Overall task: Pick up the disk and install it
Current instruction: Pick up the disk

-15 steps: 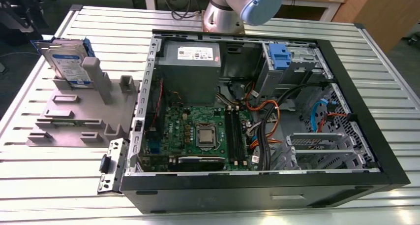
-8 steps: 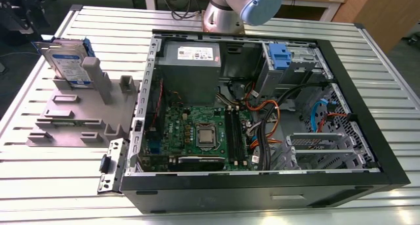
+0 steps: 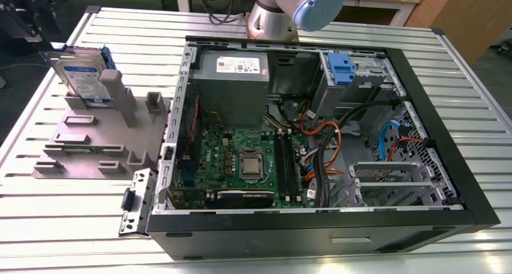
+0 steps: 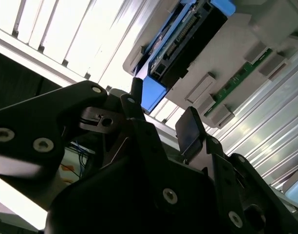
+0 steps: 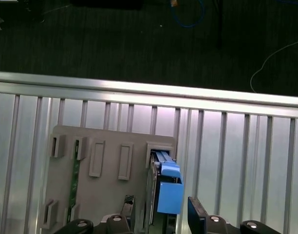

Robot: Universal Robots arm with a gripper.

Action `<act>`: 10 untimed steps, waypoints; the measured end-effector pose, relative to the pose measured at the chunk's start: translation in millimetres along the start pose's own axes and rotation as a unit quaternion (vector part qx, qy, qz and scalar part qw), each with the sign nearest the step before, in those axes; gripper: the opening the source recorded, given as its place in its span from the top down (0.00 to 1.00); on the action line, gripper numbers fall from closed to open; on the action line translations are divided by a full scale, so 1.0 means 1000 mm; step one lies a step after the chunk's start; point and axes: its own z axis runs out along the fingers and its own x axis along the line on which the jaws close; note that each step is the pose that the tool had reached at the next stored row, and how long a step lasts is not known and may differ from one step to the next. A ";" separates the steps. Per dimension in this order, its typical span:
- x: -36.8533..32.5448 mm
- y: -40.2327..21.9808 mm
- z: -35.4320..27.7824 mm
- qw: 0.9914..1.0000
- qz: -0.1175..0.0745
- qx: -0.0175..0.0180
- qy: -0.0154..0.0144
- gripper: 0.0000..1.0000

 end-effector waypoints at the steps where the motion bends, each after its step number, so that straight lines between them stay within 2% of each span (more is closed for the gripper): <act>1: -0.0007 0.0001 0.0008 1.000 0.000 0.000 0.000 0.45; 10: -0.0041 0.0074 0.0104 1.000 0.007 0.000 0.000 0.45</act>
